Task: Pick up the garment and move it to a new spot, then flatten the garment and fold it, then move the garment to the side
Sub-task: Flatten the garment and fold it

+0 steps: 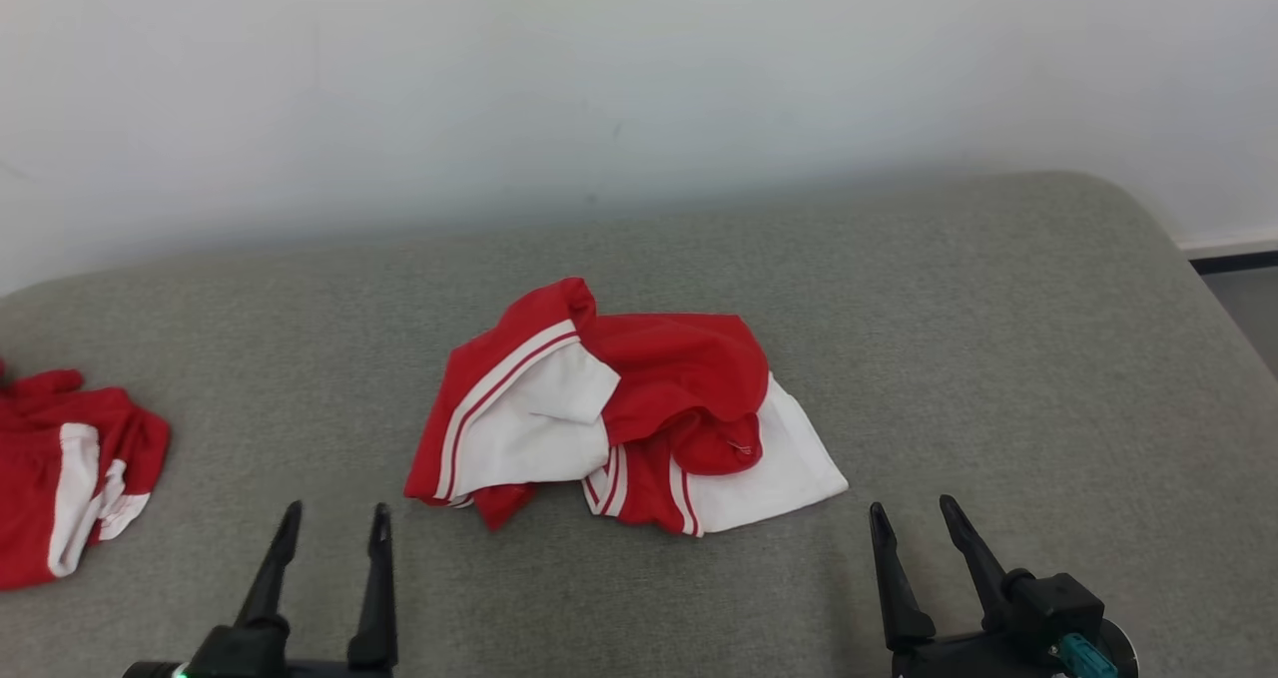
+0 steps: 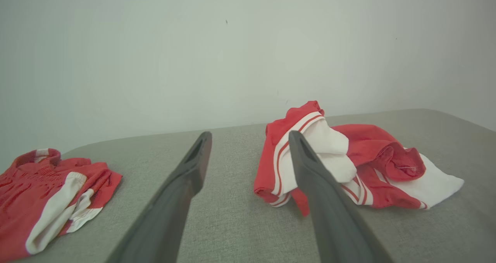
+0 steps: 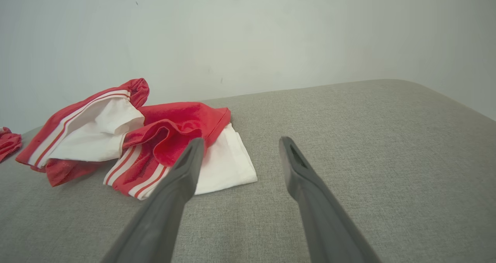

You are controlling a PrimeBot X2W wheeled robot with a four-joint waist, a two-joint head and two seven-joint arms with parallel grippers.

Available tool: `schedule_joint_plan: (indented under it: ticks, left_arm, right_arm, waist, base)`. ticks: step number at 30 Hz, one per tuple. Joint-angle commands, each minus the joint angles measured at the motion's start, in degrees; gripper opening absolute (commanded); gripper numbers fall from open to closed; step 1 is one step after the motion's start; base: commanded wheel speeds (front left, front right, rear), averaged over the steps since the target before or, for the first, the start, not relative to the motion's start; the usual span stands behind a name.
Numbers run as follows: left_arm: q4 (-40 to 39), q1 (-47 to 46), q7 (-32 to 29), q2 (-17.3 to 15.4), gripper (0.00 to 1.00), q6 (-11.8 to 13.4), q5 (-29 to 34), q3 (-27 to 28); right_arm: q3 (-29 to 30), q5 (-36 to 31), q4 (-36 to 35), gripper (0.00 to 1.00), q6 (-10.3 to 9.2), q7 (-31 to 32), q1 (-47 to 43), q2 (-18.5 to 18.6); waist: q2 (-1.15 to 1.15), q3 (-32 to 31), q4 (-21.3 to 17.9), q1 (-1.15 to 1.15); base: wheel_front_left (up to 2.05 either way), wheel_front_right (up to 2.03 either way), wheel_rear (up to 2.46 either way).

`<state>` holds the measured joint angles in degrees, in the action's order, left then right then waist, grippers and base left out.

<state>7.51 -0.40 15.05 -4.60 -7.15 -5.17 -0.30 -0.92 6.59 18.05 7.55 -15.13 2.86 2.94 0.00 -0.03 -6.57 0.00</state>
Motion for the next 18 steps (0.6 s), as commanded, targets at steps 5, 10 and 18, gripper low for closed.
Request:
schedule_joint_plan:
  ticks: [5,10,18]
  left_arm:
    - [3.5,-4.5,0.2,-0.8,1.0,-0.3,-1.2,-3.3]
    - [7.9,-8.5,0.2,-2.1,1.0,-0.3,-3.3,-8.6]
    - [15.7,-13.3,0.2,-3.7,1.0,-0.3,-6.1,-15.6]
  right_arm:
    - [-0.5,0.6,0.1,1.0,-0.12,0.0,1.1,-0.1]
    - [-0.4,1.0,-0.3,1.0,-0.12,0.0,2.2,-0.1]
    - [-0.5,2.5,-0.7,1.0,-0.12,0.0,3.3,-0.1]
  waist:
    - [0.0,2.0,-4.1,0.0]
    - [0.0,4.3,-7.5,0.0]
    - [0.0,7.5,-11.7,0.0]
  base:
    - [0.0,0.0,0.0]
    - [0.0,0.0,0.0]
    - [0.0,0.0,0.0]
